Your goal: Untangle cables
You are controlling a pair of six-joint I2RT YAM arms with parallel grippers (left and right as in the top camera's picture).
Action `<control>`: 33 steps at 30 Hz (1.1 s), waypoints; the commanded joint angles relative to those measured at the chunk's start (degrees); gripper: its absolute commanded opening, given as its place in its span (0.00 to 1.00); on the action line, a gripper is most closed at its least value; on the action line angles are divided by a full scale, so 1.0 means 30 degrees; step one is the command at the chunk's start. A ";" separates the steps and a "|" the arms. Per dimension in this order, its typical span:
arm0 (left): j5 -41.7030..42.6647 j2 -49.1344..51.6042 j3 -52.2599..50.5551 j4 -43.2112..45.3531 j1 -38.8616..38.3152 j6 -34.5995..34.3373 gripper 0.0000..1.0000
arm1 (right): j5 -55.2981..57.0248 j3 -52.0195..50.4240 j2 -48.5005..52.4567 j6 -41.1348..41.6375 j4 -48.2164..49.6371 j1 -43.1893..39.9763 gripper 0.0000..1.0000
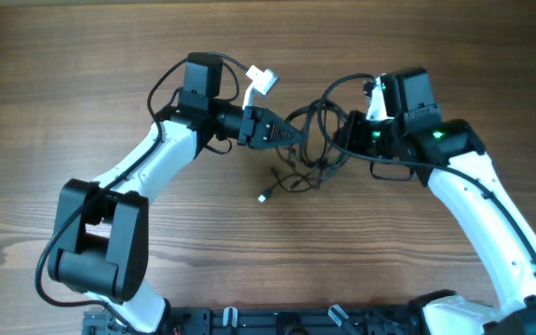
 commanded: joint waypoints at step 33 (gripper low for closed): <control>-2.3584 -0.4379 0.0168 -1.3027 0.0226 -0.0313 0.52 | -0.1195 0.0284 0.2535 -0.3300 -0.0816 -0.0889 0.49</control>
